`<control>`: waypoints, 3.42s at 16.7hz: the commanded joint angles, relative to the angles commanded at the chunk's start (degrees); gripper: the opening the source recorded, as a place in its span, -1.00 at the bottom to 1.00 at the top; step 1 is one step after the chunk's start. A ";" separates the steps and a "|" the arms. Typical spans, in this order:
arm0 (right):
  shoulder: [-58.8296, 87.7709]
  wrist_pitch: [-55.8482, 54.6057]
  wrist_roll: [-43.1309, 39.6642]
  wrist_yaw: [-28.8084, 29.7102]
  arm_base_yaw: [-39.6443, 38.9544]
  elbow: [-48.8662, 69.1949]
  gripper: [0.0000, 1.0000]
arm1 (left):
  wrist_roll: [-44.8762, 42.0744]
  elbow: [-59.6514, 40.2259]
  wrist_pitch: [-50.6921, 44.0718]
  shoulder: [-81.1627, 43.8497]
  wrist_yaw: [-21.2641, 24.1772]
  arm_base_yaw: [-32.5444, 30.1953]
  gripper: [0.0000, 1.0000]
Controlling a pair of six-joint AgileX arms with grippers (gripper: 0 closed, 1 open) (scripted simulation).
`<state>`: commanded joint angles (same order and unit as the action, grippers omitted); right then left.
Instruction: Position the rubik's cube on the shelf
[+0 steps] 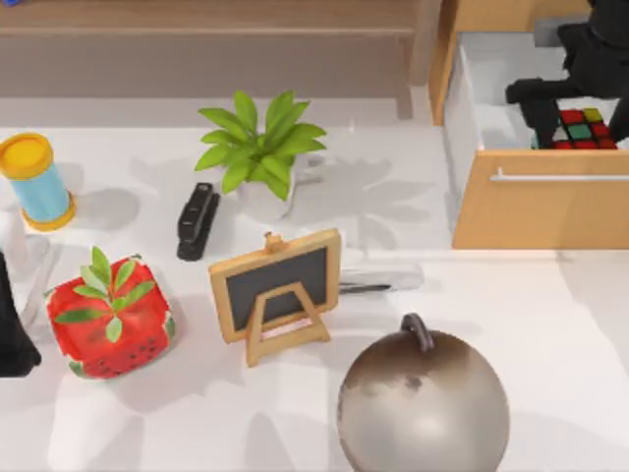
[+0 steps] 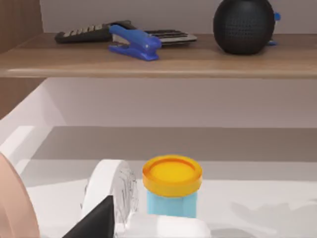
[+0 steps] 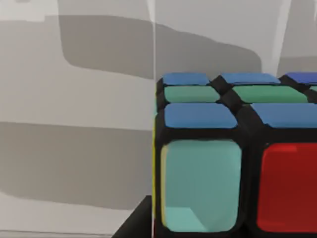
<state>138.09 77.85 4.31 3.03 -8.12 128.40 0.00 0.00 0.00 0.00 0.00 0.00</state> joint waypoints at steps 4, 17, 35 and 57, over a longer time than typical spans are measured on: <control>0.14 3.83 0.44 0.47 -0.05 2.05 -1.00 | 0.00 0.00 0.00 0.00 0.00 0.00 1.00; 3.25 1.51 -0.95 -2.20 0.26 7.69 -1.00 | 0.00 0.00 0.00 0.00 0.00 0.00 1.00; -21.40 -35.75 -6.80 15.90 -25.05 -20.44 -1.00 | 0.00 0.00 0.00 0.00 0.00 0.00 1.00; -5.58 -132.86 -9.38 45.90 -39.07 -43.77 -1.00 | 0.00 0.00 0.00 0.00 0.00 0.00 1.00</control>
<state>132.51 -55.02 -5.07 48.94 -47.19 84.63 0.00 0.00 0.00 0.00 0.00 0.00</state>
